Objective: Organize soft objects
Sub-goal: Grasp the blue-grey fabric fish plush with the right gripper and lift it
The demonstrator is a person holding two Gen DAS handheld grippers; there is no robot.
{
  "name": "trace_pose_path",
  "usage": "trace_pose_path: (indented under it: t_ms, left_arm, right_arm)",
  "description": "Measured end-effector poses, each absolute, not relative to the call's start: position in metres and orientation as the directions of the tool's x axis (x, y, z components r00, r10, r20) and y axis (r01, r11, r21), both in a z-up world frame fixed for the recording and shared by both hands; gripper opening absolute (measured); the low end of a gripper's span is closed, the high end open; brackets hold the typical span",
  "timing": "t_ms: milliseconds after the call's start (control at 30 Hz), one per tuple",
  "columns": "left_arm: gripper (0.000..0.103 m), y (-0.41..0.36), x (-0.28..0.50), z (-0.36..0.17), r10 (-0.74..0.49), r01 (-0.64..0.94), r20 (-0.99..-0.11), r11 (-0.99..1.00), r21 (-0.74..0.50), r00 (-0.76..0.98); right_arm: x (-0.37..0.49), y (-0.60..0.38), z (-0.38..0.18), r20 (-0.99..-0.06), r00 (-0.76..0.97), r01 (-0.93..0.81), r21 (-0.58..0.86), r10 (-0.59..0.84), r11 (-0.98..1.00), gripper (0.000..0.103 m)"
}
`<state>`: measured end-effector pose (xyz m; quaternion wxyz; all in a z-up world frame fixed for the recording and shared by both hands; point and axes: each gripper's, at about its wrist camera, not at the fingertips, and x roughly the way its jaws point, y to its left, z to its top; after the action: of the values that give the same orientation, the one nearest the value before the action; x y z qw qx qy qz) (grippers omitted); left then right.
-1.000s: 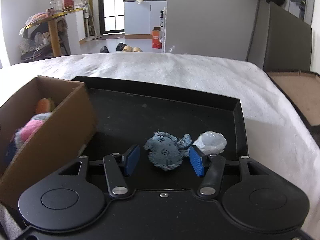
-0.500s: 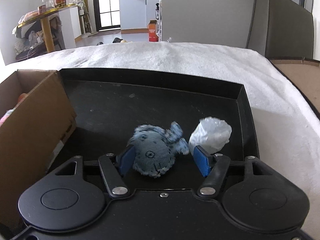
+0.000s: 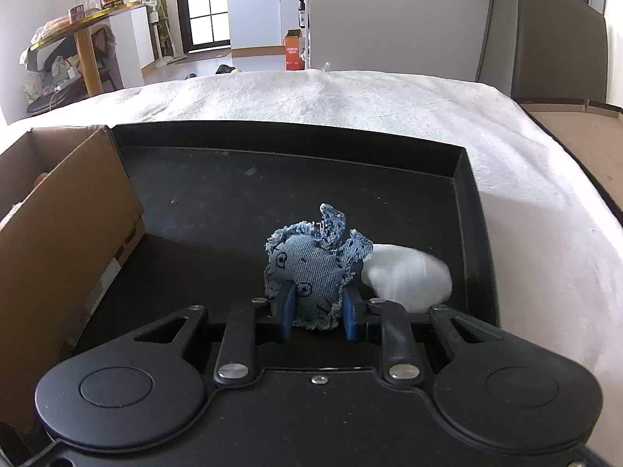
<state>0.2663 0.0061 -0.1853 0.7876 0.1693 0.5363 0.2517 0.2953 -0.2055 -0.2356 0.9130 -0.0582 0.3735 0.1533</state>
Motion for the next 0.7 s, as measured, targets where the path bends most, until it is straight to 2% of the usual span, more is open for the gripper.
trace_pose_path:
  t_ms: [467, 700]
  left_arm:
    - [0.050, 0.025, 0.243, -0.159, 0.525, -0.271, -0.771, 0.850, 0.452, 0.361]
    - [0.050, 0.026, 0.232, -0.147, 0.501, -0.206, -0.776, 0.865, 0.457, 0.383]
  right_arm:
    - [0.268, -0.209, -0.198, -0.688, 0.699, -0.298, -0.033, 0.195, 0.954, 0.025]
    - [0.254, -0.203, -0.172, -0.664, 0.726, -0.283, -0.052, 0.178, 0.958, 0.025]
